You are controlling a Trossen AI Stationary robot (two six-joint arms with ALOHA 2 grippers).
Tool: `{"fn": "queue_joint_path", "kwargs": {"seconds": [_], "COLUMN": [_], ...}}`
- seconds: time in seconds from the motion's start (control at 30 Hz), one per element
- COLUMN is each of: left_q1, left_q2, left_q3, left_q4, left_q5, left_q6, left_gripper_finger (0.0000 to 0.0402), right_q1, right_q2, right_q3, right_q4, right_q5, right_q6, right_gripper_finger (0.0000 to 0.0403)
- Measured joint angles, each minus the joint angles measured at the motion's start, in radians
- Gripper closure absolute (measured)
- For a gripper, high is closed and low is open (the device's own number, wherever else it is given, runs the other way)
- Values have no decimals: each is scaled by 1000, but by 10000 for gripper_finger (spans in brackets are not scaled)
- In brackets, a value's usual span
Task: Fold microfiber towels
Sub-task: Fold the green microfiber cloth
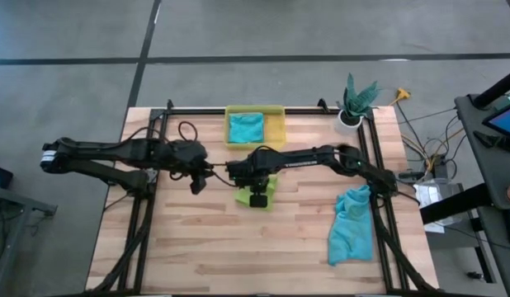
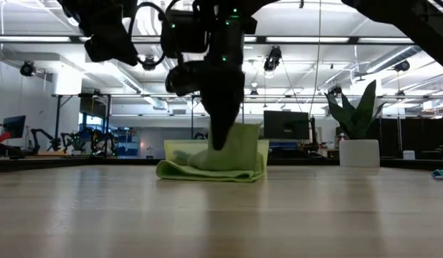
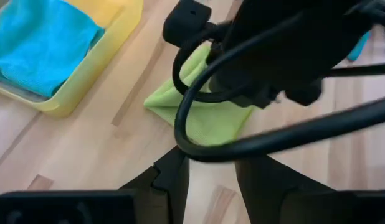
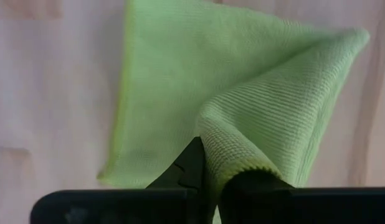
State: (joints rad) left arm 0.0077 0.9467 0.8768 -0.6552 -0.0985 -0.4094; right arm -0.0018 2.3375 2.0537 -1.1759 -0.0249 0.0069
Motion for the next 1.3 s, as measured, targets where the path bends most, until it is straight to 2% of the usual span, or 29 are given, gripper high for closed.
{"fn": "queue_joint_path", "kwargs": {"seconds": [0.1, 0.3, 0.43, 0.7, 1.0, 1.2, 1.3], "left_q1": [0, 0, -1, 0, -1, -1, 0], "left_q2": [-6, -25, -33, -33, -33, -33, -33], "left_q3": [0, 0, 0, 0, 0, 0, 0], "left_q4": [7, 8, 7, -1, -9, -9, -10], "left_q5": [1, 8, 8, 7, 6, 6, 1], "left_q6": [4, 7, 8, -4, -5, -6, -6], "left_gripper_finger": [291, 291, 291, 291, 291, 291, 291], "right_q1": [0, -2, -16, -43, -10, 7, 7], "right_q2": [0, -31, -48, -24, -24, -25, -25], "right_q3": [1, 57, 69, 33, 21, 18, 4], "right_q4": [-17, -77, -71, -64, -47, -30, 7], "right_q5": [47, 234, 287, 259, 218, 73, 51], "right_q6": [-5, -42, -78, -99, -185, -221, -186], "right_gripper_finger": [391, 393, 394, 394, 394, 394, 394]}}
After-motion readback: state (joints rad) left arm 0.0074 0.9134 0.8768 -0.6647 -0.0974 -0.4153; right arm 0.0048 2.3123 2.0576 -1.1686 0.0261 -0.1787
